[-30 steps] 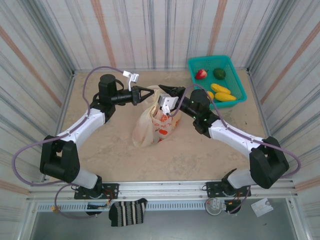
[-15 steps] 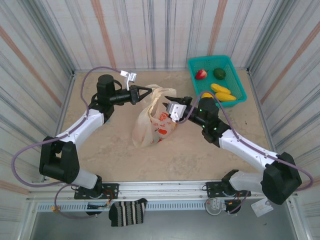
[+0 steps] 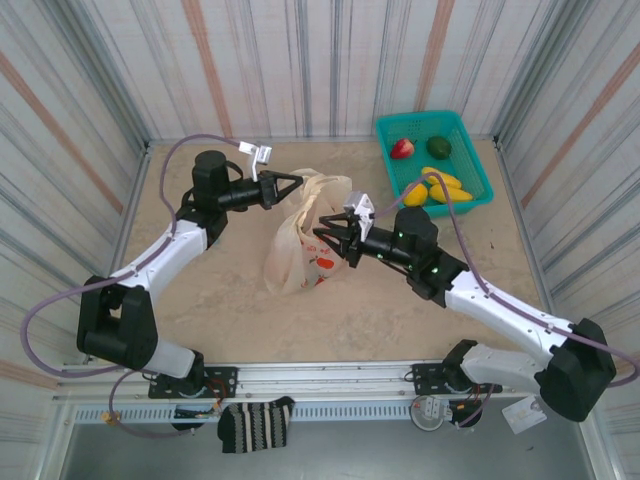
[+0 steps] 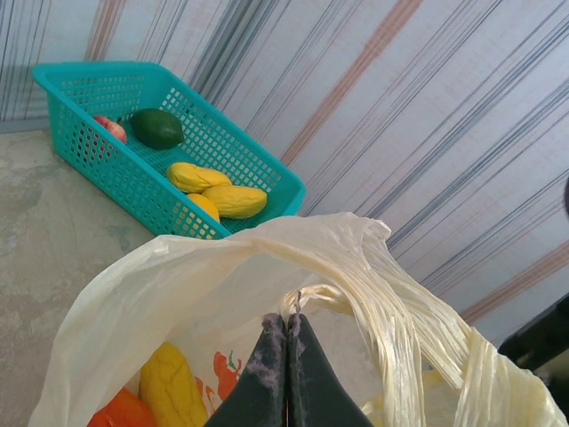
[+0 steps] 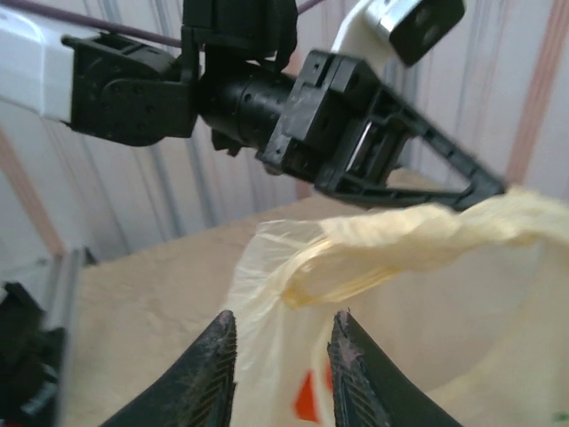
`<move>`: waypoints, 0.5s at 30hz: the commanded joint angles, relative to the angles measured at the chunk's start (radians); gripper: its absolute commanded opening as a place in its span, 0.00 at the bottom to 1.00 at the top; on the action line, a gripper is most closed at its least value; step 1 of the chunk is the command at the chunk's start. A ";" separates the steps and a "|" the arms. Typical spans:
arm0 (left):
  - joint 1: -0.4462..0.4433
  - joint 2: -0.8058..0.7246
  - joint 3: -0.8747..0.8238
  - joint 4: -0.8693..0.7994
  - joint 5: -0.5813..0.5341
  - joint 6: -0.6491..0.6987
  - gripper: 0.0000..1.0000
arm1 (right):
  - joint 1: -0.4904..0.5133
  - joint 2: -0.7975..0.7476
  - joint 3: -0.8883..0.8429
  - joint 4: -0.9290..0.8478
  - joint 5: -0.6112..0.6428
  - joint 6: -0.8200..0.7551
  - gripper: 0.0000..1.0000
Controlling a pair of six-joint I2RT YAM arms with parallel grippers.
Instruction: Place the fake fruits into the plastic bag and tie a complex knot
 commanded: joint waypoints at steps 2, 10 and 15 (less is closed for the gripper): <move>-0.018 -0.043 -0.020 0.033 -0.016 0.010 0.00 | 0.021 0.049 -0.023 0.134 -0.018 0.226 0.40; -0.034 -0.057 -0.019 0.005 -0.036 0.039 0.00 | 0.046 0.107 0.003 0.188 -0.010 0.254 0.43; -0.036 -0.062 -0.020 0.001 -0.036 0.041 0.00 | 0.057 0.132 0.008 0.224 0.010 0.255 0.40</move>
